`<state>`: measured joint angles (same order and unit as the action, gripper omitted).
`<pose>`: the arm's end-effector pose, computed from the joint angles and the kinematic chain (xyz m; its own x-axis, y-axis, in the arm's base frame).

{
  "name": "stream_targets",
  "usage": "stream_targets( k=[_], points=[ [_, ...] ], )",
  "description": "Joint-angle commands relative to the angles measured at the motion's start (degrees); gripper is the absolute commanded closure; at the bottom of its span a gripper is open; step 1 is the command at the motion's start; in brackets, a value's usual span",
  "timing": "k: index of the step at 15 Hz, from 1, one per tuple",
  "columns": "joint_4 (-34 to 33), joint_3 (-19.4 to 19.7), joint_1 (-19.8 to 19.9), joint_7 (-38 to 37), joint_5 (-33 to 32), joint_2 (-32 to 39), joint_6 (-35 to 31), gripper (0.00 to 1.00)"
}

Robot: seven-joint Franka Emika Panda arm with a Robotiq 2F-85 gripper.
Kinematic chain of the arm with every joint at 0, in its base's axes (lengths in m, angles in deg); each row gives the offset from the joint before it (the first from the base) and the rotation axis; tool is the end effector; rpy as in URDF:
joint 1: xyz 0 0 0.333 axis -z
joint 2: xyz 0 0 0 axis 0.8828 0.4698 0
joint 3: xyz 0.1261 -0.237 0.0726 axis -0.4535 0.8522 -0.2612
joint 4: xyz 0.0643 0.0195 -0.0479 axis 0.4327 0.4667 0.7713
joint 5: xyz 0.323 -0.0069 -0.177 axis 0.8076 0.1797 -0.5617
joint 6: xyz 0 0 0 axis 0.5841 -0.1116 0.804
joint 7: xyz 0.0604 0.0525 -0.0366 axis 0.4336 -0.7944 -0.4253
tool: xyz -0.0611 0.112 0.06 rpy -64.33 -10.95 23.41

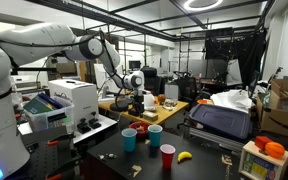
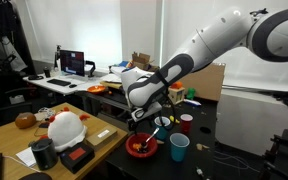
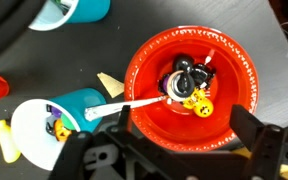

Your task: Pour the things in the blue cup into the red cup

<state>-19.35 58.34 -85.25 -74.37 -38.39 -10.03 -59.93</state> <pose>0.6423 0.2167 0.0499 0.9760 -0.2132 -0.0447 -0.2012 -0.9611 0.1893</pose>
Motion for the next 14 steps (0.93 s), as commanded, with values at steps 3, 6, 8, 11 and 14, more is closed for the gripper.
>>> stream_targets(
  k=[3, 6, 8, 11, 14],
  points=[
    [18.5, -2.4, 2.7, 1.1, 2.0, -13.8, -0.7, 0.00],
    [25.9, -3.7, 4.5, 1.5, 2.7, -18.4, -2.5, 0.00],
    [30.9, -4.7, 6.2, 2.4, 3.8, -20.9, -5.0, 0.00],
    [39.2, -5.1, 8.6, 3.4, 5.8, -23.9, -9.5, 0.00],
    [47.6, -4.5, 10.8, 5.0, 7.4, -26.4, -15.9, 0.00]
  ],
)
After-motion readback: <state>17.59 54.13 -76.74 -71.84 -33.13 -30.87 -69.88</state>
